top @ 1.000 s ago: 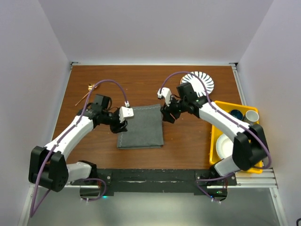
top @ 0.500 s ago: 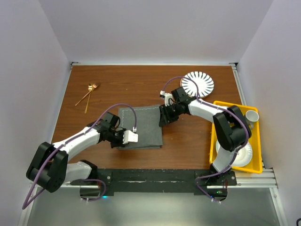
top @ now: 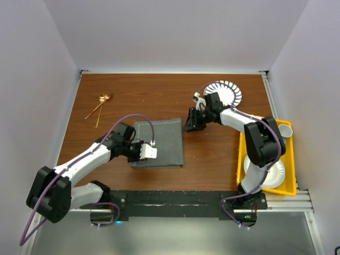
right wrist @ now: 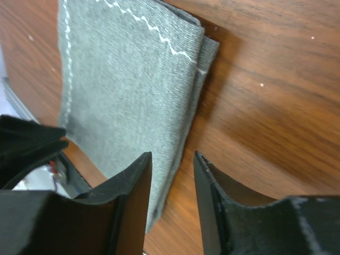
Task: Fold the napkin into a case and place the utensils inside
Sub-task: Smooth out the lower triangle-folded napkin at the center of the board.
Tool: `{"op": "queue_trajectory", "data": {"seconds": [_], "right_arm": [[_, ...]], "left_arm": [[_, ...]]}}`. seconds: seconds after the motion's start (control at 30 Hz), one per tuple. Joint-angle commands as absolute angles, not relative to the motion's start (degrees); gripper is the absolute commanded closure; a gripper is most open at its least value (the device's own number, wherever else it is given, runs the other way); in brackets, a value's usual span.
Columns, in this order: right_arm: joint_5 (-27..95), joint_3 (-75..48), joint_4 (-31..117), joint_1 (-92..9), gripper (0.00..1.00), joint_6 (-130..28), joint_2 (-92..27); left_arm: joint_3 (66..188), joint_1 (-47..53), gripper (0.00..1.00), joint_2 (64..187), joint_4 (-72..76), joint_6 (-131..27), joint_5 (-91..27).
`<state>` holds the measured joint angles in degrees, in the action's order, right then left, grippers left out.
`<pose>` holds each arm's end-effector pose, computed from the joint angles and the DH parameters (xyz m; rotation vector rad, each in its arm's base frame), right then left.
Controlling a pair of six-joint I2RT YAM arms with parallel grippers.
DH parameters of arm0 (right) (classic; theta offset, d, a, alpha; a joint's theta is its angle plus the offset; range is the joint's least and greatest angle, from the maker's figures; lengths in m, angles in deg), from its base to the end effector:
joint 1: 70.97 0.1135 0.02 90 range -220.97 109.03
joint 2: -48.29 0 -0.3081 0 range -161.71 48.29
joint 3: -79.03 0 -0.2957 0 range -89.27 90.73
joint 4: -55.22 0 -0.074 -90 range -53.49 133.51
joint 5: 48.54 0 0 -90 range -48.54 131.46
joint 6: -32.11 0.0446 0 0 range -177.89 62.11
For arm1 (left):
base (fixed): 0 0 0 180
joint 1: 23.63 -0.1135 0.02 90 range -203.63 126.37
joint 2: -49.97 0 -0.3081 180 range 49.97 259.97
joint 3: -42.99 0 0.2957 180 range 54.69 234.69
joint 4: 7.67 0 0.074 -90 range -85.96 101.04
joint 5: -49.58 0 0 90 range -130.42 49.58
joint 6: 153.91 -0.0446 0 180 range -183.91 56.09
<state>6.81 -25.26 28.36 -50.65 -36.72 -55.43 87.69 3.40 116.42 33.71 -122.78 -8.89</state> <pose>0.3830 0.1689 0.1834 -0.2363 2.5894 1.0450 0.1873 -0.1217 0.1864 1.8270 1.7152 -0.5150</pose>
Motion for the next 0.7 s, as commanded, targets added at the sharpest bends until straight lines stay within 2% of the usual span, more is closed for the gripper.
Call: {"op": "queue_trajectory", "data": {"seconds": [0.0, 0.17, 0.37, 0.67], "right_arm": [[4.73, -26.51, 31.03, -51.01, 0.62, -30.65, -53.05], [5.51, -32.21, 33.05, -51.1, 0.72, -25.37, -50.07], [6.92, -35.48, 36.04, -51.1, 0.84, -26.33, -50.67], [4.64, -34.25, 39.65, -51.1, 0.84, -25.28, -56.74]], "left_arm": [[96.61, 6.16, 0.63, 119.75, 28.04, -116.83, -5.09], [98.99, 13.89, 0.58, 124.66, 23.47, -113.57, -6.58], [99.07, 22.59, 0.52, 129.23, 17.05, -110.93, -9.13], [100.31, 28.31, 0.53, 135.04, 11.33, -107.85, -12.38]]}}
